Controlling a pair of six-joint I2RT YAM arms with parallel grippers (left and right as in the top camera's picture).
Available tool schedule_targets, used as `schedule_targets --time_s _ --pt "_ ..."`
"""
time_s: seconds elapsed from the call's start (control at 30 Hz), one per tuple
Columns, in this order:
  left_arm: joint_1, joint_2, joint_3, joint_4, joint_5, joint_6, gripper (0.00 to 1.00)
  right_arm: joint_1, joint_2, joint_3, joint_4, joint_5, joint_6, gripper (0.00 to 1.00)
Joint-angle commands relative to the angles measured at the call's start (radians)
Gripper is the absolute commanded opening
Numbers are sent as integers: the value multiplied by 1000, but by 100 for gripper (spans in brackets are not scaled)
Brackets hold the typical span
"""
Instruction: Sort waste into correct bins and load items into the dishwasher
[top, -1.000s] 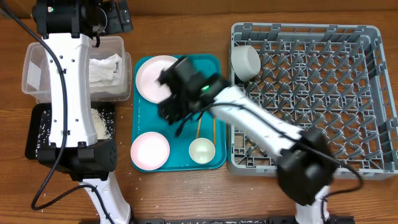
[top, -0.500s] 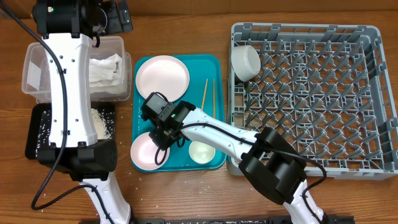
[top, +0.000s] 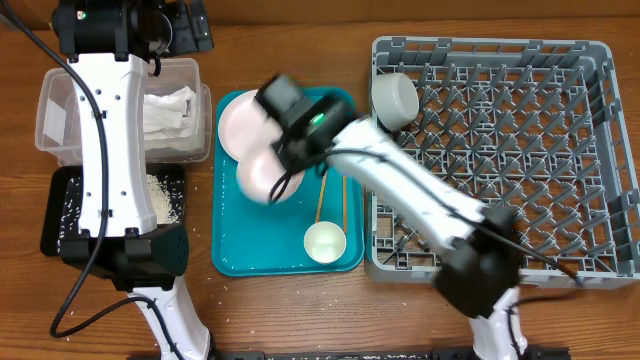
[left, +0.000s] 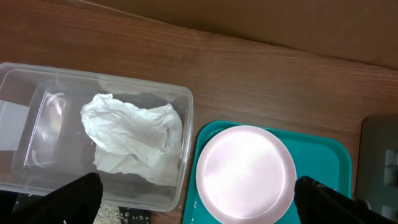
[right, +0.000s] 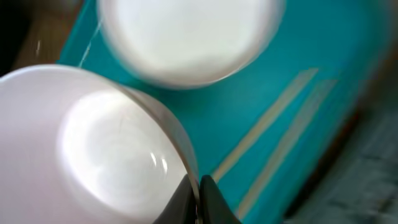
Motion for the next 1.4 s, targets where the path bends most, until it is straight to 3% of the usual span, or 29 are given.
schedule_targets --time_s 0.0,0.17,0.43,0.67,1.1,1.37 --pt "5 5 -5 3 -8 1 100 -56 -163 89 -71 369 158 4" --pt "5 5 -5 3 -8 1 100 -92 -195 68 -285 761 400 4" --pt "5 5 -5 3 -9 1 100 -95 -195 -230 -345 971 621 4" --pt "5 5 -5 3 -8 1 100 -95 -195 -537 -255 1324 619 4" --pt "5 5 -5 3 -8 1 100 -69 -192 -664 195 1319 169 4" --pt "5 5 -5 3 -9 1 100 -67 -191 -702 189 1315 155 4"
